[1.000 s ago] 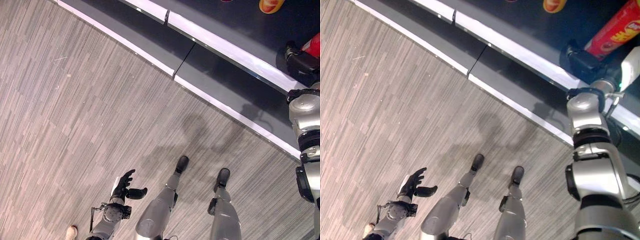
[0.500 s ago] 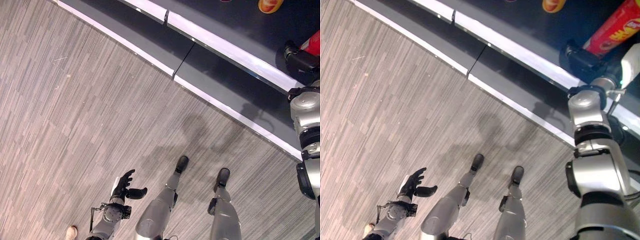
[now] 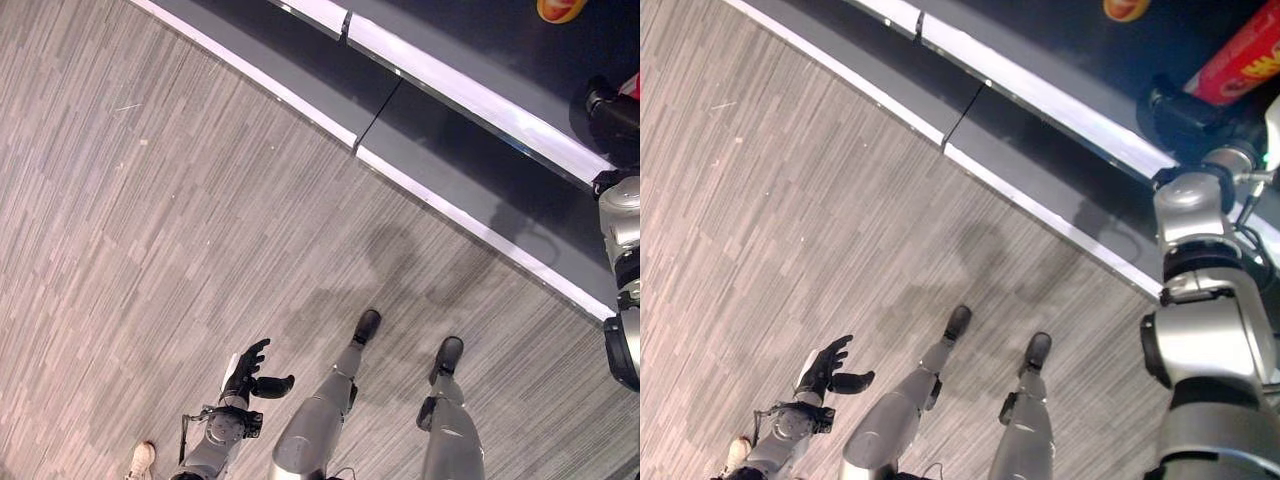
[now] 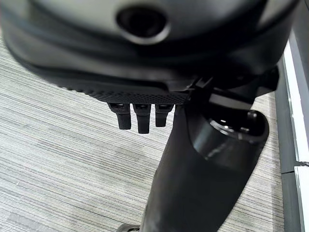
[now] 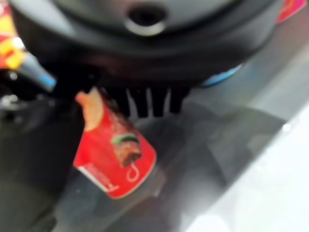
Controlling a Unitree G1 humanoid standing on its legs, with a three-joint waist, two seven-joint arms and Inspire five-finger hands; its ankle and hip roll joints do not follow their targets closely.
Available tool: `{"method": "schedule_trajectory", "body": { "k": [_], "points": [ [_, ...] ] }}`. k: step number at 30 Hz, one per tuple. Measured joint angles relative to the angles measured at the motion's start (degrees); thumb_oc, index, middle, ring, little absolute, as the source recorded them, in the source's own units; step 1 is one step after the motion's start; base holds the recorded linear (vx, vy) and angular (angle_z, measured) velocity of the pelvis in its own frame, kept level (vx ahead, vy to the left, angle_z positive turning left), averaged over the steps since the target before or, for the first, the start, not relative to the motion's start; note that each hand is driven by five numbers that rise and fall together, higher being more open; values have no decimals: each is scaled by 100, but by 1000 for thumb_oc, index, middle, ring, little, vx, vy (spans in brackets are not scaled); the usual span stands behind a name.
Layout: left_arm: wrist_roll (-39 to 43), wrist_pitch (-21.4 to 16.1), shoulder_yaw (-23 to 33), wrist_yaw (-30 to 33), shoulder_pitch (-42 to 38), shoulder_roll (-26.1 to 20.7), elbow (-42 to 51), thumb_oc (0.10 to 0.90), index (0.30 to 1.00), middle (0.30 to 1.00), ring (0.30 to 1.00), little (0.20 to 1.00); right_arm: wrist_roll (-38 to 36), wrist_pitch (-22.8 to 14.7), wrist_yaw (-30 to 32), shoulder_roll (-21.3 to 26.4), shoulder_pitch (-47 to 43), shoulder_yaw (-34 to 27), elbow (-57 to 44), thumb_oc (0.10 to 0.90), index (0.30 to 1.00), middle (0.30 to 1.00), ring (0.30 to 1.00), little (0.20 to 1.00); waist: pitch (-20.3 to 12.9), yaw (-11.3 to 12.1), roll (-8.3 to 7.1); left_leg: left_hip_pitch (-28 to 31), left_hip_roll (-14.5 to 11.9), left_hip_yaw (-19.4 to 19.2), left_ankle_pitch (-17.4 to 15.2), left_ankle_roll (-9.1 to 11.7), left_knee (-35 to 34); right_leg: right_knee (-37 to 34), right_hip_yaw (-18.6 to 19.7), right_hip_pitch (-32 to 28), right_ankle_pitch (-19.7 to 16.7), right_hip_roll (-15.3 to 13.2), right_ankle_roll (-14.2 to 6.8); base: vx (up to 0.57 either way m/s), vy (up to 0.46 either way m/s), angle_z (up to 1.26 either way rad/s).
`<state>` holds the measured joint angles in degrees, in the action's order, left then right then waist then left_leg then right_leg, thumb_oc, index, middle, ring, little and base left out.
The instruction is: Put the goods on the table back onto the shelves and tidy them up.
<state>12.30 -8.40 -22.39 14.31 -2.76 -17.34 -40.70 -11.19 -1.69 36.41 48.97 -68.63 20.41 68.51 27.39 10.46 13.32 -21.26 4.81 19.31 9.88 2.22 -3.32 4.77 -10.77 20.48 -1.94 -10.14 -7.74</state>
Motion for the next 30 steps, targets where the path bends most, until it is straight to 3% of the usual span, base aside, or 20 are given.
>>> {"method": "schedule_trajectory", "body": {
  "k": [11,18,25,30],
  "points": [
    [0,0,-4,0,-1,0,14,800,900,900,900,900,112,16,-14,0,-5,16,60,800,900,900,900,900,0,-9,0,7,-1,5,1,-1,12,2,-4,-15,-4,3,4,0,3,0],
    [1,5,18,21,-4,4,-43,800,900,900,900,900,449,138,-7,-7,1059,-235,-1023,800,900,900,900,900,-3,-148,-79,168,-4,1,0,-1,7,-7,-8,-190,-4,30,5,0,0,0],
    [-5,126,429,31,-4,1,-260,800,900,900,900,900,952,248,-5,-762,2572,-779,-2075,800,900,900,900,900,-128,-368,-624,287,-94,-47,-4,3,-19,-260,5,-385,-150,107,83,13,6,-5],
    [-16,150,502,31,24,0,-444,800,900,900,900,900,1254,245,-17,-1099,3460,-1086,-2657,800,900,900,900,900,-167,-413,-748,481,-136,-102,-2,8,-105,-459,20,-614,-244,150,113,6,3,-5]
  ]
}}
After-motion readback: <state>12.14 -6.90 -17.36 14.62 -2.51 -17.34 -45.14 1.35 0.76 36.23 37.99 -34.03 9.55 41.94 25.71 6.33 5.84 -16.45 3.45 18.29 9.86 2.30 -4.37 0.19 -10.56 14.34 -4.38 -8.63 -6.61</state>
